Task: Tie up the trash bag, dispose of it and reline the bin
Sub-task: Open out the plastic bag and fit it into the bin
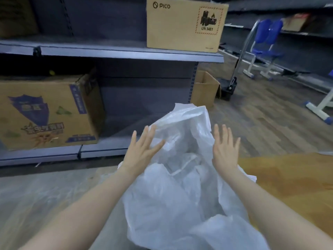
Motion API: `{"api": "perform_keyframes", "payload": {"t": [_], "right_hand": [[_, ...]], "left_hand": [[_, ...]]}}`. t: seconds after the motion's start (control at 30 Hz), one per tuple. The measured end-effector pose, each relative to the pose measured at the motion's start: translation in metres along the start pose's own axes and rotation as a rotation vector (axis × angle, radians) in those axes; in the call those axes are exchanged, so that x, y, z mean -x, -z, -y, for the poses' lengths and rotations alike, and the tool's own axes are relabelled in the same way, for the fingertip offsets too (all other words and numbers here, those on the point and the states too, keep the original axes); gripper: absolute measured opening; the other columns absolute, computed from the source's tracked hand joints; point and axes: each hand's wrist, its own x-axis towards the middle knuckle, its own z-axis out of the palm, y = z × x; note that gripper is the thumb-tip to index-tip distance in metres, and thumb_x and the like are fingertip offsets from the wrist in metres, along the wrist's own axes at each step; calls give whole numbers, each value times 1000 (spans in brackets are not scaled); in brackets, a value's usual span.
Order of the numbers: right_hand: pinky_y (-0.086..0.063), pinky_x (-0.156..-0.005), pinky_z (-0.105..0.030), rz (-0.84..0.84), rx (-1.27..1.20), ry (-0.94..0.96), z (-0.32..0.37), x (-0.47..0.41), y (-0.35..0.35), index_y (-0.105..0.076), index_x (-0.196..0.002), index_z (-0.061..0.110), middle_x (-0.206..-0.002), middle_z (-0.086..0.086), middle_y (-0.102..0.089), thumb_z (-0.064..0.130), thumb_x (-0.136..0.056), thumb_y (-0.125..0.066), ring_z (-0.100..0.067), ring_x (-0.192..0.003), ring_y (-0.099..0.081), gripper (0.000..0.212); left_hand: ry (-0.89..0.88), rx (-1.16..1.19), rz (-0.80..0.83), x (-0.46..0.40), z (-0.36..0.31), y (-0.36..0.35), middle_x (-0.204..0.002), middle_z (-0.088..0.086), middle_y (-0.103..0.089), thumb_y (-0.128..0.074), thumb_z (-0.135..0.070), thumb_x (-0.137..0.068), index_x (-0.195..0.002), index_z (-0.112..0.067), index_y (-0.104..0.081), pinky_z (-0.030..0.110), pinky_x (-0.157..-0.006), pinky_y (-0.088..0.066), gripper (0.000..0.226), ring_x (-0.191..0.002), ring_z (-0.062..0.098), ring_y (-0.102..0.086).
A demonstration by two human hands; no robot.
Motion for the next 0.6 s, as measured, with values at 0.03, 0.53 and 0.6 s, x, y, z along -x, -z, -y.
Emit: {"api": "perform_keyframes", "payload": {"t": [0.03,0.53,0.6], "right_hand": [[-16,-114,-54,-27,27,7,3,2,-8,11,-150,11,-160,-11,0,8,-83,-62,-29,-148,-3,99],[-44,-92,-41,154,-405,530,74,71,-1,-63,-104,12,-108,-9,-62,69,-80,-30,-30,-103,-57,70],[-26,-108,-46,735,-277,270,87,81,-8,-58,-121,14,-128,-8,-56,74,-83,-31,-29,-124,-47,76]], "left_hand": [[-73,-64,-6,1,-1,-6,-149,24,-16,-83,1,-30,-135,-31,-43,62,-93,-41,117,-132,42,-34],[-424,-44,181,16,-1,-7,-151,9,-35,-6,-79,-83,-100,-24,-74,67,-107,-14,89,-141,37,-27],[-345,-55,324,18,-3,-8,-159,8,-13,-19,-77,-82,-116,-22,-66,66,-110,0,80,-147,33,-5]]}}
